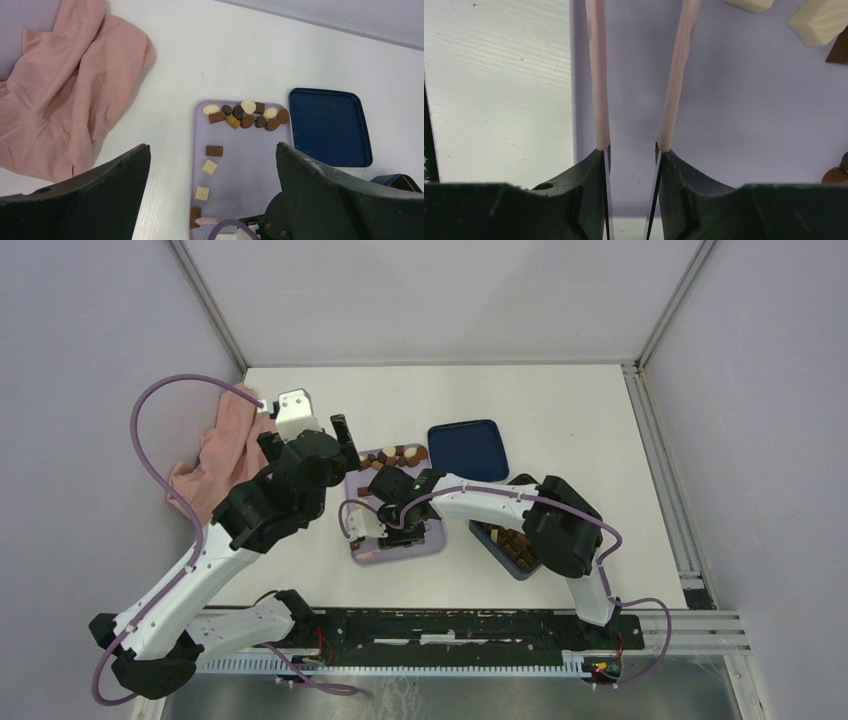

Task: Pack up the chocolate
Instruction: Adjust the fake chocolate on the plate.

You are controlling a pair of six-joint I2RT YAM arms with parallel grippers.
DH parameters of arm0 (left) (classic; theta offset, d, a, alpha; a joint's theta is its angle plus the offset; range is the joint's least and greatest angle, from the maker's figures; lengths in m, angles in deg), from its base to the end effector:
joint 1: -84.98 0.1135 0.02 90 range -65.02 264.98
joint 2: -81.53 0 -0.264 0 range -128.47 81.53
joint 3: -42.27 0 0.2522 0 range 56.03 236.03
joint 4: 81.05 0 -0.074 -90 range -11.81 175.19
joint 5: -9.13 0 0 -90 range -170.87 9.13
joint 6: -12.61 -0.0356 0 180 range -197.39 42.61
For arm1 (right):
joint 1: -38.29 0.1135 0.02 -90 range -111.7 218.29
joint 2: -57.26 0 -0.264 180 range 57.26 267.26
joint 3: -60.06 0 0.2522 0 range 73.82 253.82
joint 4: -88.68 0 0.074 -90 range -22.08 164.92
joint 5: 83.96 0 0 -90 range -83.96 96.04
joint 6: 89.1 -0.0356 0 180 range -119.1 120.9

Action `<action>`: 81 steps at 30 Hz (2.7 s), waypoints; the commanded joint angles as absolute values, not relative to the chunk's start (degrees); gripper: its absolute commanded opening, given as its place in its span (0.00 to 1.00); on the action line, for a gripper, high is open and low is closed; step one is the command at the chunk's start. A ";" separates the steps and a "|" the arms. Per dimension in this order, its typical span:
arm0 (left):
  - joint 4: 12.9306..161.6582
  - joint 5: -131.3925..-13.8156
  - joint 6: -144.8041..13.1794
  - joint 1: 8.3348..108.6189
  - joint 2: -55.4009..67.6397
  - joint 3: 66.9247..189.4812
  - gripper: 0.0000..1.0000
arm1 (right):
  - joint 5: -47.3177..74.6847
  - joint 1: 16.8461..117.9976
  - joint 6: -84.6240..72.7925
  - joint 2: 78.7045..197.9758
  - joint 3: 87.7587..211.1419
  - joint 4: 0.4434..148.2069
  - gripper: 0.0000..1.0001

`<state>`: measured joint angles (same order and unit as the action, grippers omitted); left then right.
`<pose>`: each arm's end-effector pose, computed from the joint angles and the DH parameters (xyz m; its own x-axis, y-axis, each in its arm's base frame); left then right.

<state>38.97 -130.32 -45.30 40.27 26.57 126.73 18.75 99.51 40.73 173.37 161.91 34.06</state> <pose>0.1410 -0.1015 0.4046 -0.3012 -0.1879 -0.9349 -0.1983 0.9713 -0.1313 0.1952 0.3717 0.1870 0.2272 -0.8842 -0.4082 -0.9736 -0.2164 -0.0732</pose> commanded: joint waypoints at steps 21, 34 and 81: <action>43.04 -132.46 -48.82 40.43 27.92 127.60 1.00 | 14.87 99.09 39.83 167.89 160.94 35.09 0.43; 43.20 -132.32 -48.65 40.43 28.22 127.06 1.00 | 12.79 98.50 39.40 171.09 160.23 35.39 0.43; 46.05 -132.69 -50.24 40.56 26.11 127.75 1.00 | 14.19 96.69 37.18 179.99 173.96 30.50 0.44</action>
